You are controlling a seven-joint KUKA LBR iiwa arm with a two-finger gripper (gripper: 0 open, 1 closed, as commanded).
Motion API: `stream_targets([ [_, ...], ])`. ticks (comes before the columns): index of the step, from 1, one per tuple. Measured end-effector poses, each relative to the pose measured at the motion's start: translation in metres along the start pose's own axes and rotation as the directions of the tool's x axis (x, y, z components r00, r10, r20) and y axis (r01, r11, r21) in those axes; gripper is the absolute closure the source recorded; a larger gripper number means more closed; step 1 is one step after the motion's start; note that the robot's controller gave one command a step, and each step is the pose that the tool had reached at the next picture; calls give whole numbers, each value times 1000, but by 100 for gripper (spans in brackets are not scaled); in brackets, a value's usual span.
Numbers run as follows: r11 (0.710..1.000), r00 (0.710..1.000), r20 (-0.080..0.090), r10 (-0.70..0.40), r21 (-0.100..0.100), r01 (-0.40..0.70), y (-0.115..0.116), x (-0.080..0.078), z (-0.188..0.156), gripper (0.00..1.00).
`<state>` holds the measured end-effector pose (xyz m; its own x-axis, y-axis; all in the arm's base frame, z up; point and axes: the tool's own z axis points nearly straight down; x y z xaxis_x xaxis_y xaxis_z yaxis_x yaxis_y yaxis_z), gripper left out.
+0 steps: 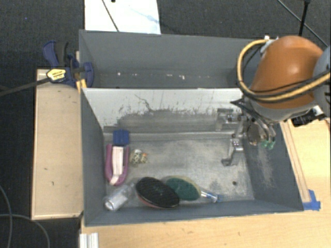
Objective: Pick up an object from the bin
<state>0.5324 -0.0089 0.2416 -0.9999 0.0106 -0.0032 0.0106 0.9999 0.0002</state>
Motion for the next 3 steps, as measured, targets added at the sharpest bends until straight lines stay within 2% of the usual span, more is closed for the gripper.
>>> stream_targets([
  [1,991,991,-4,-133,-2,133,54,26,38,0],
  [2,989,989,-1,-151,0,151,57,49,172,0],
  [3,949,949,5,-314,1,314,44,55,81,0],
])
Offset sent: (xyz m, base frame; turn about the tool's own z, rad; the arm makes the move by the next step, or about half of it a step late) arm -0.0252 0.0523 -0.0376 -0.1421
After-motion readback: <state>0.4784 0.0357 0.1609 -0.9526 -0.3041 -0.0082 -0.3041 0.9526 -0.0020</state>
